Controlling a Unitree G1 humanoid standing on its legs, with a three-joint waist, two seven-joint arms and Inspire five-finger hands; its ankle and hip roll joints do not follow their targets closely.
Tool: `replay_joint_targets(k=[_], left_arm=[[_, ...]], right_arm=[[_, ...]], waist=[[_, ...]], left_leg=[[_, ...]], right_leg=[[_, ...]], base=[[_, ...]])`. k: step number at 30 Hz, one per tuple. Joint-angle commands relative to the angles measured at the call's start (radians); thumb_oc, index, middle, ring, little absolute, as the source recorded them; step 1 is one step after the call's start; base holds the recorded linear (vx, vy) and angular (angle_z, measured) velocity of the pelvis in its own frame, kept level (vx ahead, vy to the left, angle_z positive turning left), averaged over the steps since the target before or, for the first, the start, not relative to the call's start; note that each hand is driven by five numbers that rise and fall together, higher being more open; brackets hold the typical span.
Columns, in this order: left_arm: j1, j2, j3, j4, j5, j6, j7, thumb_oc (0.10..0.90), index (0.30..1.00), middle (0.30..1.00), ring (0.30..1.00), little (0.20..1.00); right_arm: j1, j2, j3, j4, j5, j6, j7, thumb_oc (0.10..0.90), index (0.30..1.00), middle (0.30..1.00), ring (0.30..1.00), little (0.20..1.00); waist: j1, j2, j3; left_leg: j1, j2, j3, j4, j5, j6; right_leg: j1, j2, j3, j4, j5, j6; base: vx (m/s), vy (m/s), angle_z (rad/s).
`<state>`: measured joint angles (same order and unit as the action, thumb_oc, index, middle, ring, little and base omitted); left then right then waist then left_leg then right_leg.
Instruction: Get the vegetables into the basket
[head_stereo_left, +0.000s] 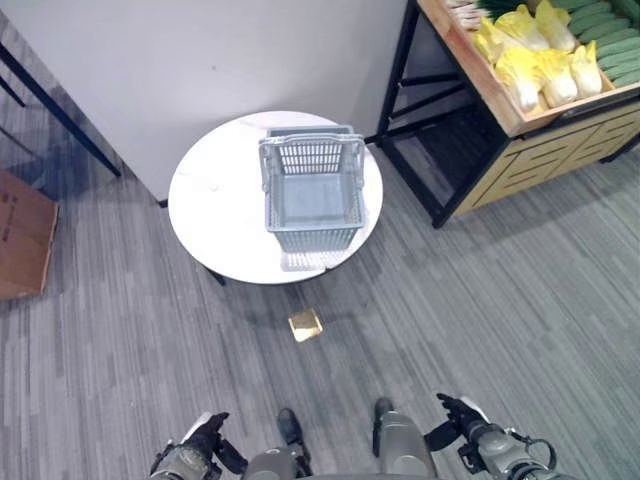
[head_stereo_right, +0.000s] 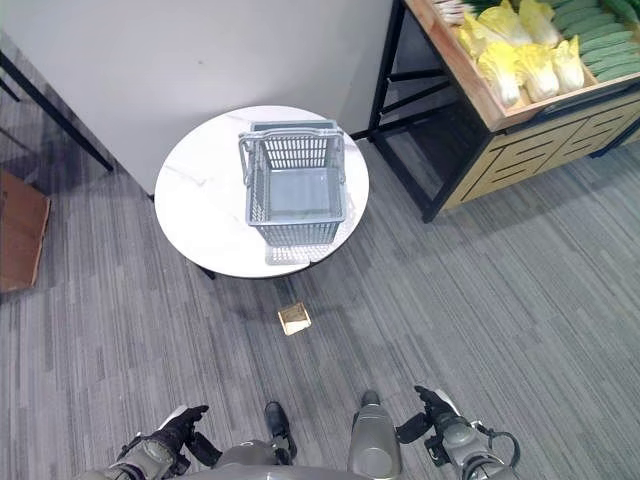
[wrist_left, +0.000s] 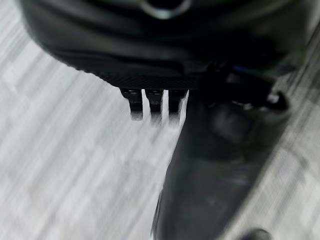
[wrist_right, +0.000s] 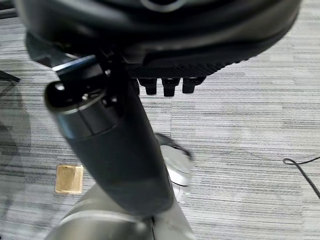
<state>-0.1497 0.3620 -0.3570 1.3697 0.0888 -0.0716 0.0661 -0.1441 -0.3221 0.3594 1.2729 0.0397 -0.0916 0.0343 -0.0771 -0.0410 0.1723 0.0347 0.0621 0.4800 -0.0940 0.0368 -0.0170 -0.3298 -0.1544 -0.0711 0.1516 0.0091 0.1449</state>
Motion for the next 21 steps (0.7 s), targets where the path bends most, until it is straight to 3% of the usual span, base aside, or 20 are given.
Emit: replay_joint_targets(k=[1, 6, 7, 9, 14, 18, 21], left_arm=[[-0.011, -0.021, 0.064, 0.040, 0.013, -0.013, -0.019, 0.900, 1.000, 1.000, 1.000, 1.000], [0.005, -0.067, 0.038, 0.026, 0.010, -0.025, -0.035, 0.900, 1.000, 1.000, 1.000, 1.000], [0.006, -0.074, 0.032, 0.015, -0.001, -0.027, -0.039, 0.900, 1.000, 1.000, 1.000, 1.000], [0.005, -0.078, 0.030, 0.006, -0.008, -0.029, -0.037, 0.900, 1.000, 1.000, 1.000, 1.000], [-0.006, -0.086, 0.004, -0.001, -0.019, -0.029, -0.042, 0.900, 1.000, 1.000, 1.000, 1.000], [-0.006, -0.096, -0.002, -0.008, -0.035, -0.033, -0.042, 0.900, 1.000, 1.000, 1.000, 1.000], [0.005, -0.103, -0.005, -0.005, -0.032, -0.036, -0.041, 0.900, 1.000, 1.000, 1.000, 1.000]], right_arm=[[0.012, -0.003, 0.018, 0.001, 0.025, -0.018, 0.007, 0.900, 1.000, 1.000, 1.000, 1.000], [0.030, -0.024, 0.033, -0.003, 0.017, -0.020, 0.021, 0.900, 1.000, 1.000, 1.000, 1.000], [0.030, -0.043, 0.030, -0.005, 0.023, -0.026, 0.022, 0.900, 1.000, 1.000, 1.000, 1.000], [0.023, -0.061, 0.024, -0.005, 0.030, -0.027, 0.020, 0.900, 1.000, 1.000, 1.000, 1.000], [0.021, -0.100, -0.011, 0.013, 0.051, -0.026, 0.014, 0.900, 1.000, 1.000, 1.000, 1.000], [0.031, -0.111, -0.024, 0.033, 0.049, -0.022, 0.010, 0.900, 1.000, 1.000, 1.000, 1.000], [0.038, -0.112, -0.023, 0.034, 0.038, -0.024, 0.010, 0.900, 1.000, 1.000, 1.000, 1.000]], waist=[[-0.051, 0.010, 0.010], [-0.063, 0.045, -0.005], [-0.058, 0.067, -0.012], [-0.052, 0.083, -0.011], [-0.037, 0.087, 0.002], [-0.026, 0.079, 0.005], [-0.015, 0.080, 0.003]], left_leg=[[0.066, 0.027, -0.035, 0.007, -0.041, -0.062], [0.101, 0.055, -0.089, 0.053, -0.049, -0.092], [0.093, 0.085, -0.108, 0.097, -0.017, -0.112], [0.069, 0.110, -0.138, 0.170, 0.023, -0.133], [-0.010, 0.121, -0.222, 0.329, 0.129, -0.154], [-0.070, 0.118, -0.223, 0.271, 0.107, -0.134], [-0.117, 0.141, -0.213, 0.151, 0.101, -0.132]], right_leg=[[0.026, 0.012, 0.043, -0.104, 0.178, 0.038], [0.064, 0.050, 0.024, -0.099, 0.162, 0.003], [0.083, 0.069, 0.002, -0.085, 0.132, -0.020], [0.104, 0.085, -0.015, -0.077, 0.103, -0.044], [0.168, 0.089, -0.036, -0.080, 0.063, -0.088], [0.205, 0.066, -0.038, -0.097, 0.050, -0.081], [0.222, 0.046, -0.031, -0.105, 0.037, -0.064]], base=[[0.26, -0.176, -0.25], [0.24, -0.264, 0.30], [0.22, -0.383, 0.22], [0.17, -0.306, 0.31], [0.11, -0.167, 0.32], [0.12, -0.032, 0.12], [0.13, 0.081, 0.13]])
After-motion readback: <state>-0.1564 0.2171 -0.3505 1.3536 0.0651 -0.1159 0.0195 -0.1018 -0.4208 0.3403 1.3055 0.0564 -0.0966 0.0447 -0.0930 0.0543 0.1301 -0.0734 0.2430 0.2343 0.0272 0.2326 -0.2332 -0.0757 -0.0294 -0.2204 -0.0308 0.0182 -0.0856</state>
